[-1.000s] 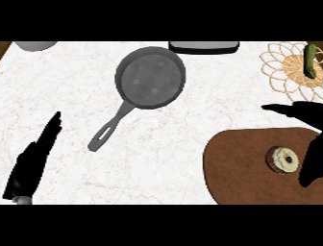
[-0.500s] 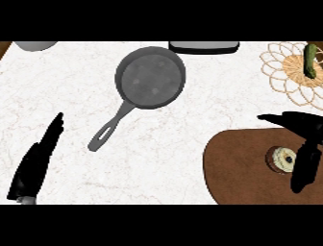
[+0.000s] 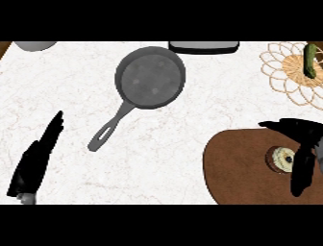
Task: Pick the cupcake from the cutting board and place it in the pan
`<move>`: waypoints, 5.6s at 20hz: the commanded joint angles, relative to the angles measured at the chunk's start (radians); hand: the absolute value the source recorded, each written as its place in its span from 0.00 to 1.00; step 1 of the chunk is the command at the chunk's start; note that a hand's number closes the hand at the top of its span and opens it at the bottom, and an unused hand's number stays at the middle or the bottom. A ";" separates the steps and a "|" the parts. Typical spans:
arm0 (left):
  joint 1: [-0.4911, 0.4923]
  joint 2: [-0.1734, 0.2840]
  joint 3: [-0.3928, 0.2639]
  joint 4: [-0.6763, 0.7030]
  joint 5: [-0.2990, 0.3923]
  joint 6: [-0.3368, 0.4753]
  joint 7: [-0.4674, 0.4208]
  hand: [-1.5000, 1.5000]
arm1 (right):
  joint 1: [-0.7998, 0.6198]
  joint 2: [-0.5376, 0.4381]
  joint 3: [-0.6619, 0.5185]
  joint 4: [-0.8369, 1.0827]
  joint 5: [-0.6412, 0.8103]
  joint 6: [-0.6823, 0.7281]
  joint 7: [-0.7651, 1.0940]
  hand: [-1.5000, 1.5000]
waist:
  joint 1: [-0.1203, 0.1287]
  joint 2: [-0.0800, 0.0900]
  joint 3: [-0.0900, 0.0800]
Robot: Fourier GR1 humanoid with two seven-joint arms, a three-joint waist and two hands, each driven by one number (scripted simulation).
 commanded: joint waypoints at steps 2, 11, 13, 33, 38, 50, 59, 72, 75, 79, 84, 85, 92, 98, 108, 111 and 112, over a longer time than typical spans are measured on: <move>0.067 0.021 0.033 -0.129 0.020 -0.054 0.049 0.50 | 0.076 0.036 -0.022 -0.043 0.069 0.007 0.019 0.00 | 0.001 -0.001 0.000; 0.003 -0.027 0.084 0.012 -0.015 -0.081 -0.028 0.50 | 0.093 0.100 -0.036 0.057 0.256 -0.006 -0.136 0.00 | -0.001 0.000 0.000; 0.057 -0.070 0.037 -0.026 -0.073 -0.046 -0.062 0.50 | 0.077 0.113 -0.067 0.055 0.248 0.027 -0.138 0.00 | 0.000 0.000 0.000; 0.036 -0.027 0.106 -0.071 -0.039 -0.114 0.004 0.50 | 0.082 0.537 -0.089 0.003 0.563 -0.519 0.328 1.00 | 0.005 -0.003 0.000; 0.002 -0.056 0.107 0.014 -0.042 -0.101 -0.022 0.50 | -0.012 0.449 -0.080 -0.037 0.770 -0.631 0.288 1.00 | -0.004 0.000 -0.001; -0.003 -0.061 0.096 -0.026 -0.073 -0.095 0.014 0.50 | -0.359 0.481 0.018 0.023 1.041 -0.817 0.119 1.00 | 0.016 0.003 0.000; -0.027 -0.090 0.081 0.027 -0.082 -0.100 -0.034 0.50 | -0.679 0.608 -0.163 0.517 0.931 -1.032 -0.025 1.00 | 0.034 0.011 0.000; -0.072 -0.087 0.051 0.023 -0.102 -0.124 -0.040 0.50 | -0.870 0.611 -0.229 1.082 0.732 -1.256 -0.178 1.00 | 0.112 0.041 -0.001; -0.089 -0.105 0.036 -0.005 -0.098 -0.123 -0.006 0.50 | -0.883 0.611 -0.236 1.162 0.733 -1.208 -0.228 1.00 | 0.122 0.048 0.000; -0.105 -0.125 0.003 -0.018 -0.104 -0.130 0.018 0.50 | -0.850 0.611 -0.389 1.141 0.506 -1.235 -0.251 1.00 | 0.151 0.051 0.005; -0.101 -0.125 -0.001 0.012 -0.120 -0.124 -0.010 0.50 | -0.838 0.611 -0.481 1.178 0.381 -1.271 -0.343 0.00 | 0.166 0.060 0.004; -0.131 -0.124 0.009 0.022 -0.110 -0.129 -0.003 0.50 | -0.839 0.611 -0.483 1.172 0.361 -1.320 -0.374 0.00 | 0.173 0.061 0.004; -0.127 -0.109 0.028 0.004 -0.103 -0.134 0.011 0.50 | -0.871 0.611 -0.541 1.123 0.326 -1.562 -0.541 0.00 | 0.146 0.055 0.003; -0.101 -0.111 0.034 0.003 -0.099 -0.131 0.014 0.50 | -0.844 0.611 -0.634 1.109 0.247 -1.764 -0.639 0.00 | 0.108 0.042 0.002; 0.006 -0.085 0.107 -0.013 -0.075 -0.119 -0.015 0.50 | -0.667 0.593 -0.705 1.027 0.140 -1.730 -0.933 0.00 | 0.019 0.005 0.001; 0.013 -0.089 0.094 -0.077 -0.094 -0.111 0.046 0.50 | -0.590 0.550 -0.688 0.988 0.132 -1.665 -0.960 0.00 | 0.004 -0.001 0.001; 0.031 -0.086 0.132 0.021 -0.071 -0.115 -0.064 0.50 | -0.563 0.531 -0.679 0.977 0.132 -1.637 -0.938 0.00 | -0.002 -0.002 0.000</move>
